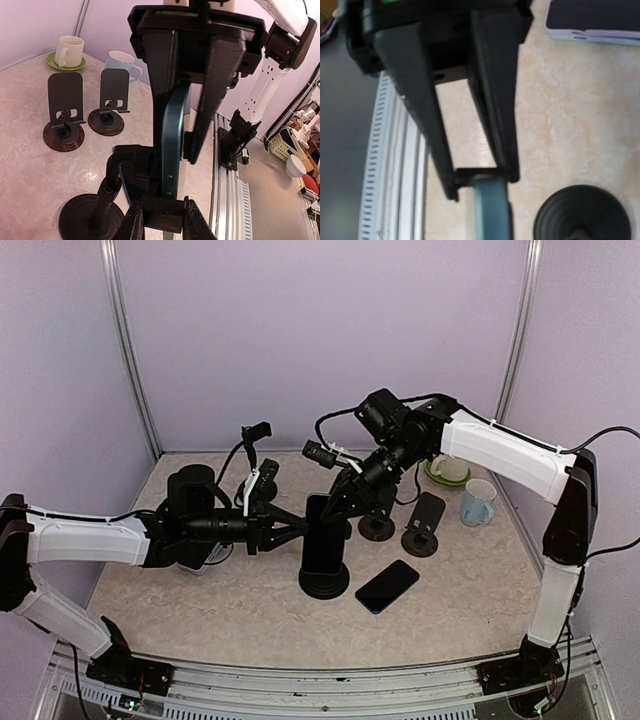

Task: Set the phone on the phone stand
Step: Move the phone stand with the phone to the center of the board.

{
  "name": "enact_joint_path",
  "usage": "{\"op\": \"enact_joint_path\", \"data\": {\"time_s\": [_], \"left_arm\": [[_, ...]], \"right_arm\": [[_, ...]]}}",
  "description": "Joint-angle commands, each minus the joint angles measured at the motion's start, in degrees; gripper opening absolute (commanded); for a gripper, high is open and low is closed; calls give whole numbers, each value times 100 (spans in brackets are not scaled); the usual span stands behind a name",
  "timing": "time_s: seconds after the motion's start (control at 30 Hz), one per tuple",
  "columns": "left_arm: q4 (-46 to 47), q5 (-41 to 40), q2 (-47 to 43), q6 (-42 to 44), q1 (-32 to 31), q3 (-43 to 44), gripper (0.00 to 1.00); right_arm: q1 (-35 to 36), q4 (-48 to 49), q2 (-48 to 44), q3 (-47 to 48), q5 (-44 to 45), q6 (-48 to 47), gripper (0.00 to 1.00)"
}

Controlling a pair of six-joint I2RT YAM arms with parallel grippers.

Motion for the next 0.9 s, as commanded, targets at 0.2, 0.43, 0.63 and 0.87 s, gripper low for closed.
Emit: {"op": "enact_joint_path", "data": {"time_s": [0.2,0.43,0.63,0.87], "left_arm": [[-94,-236,-167,169,-101,59,0],[-322,-191,-171,186,-84,188,0],[-187,-171,-126,120,-93,182,0],[-133,-214,-183,122,-88,172,0]], "right_arm": [[113,-112,224,69,807,312,0],[169,55,-5,-44,1460,171,0],[251,24,6,39,1348,118,4],[253,116,-190,105,848,127,60]]}}
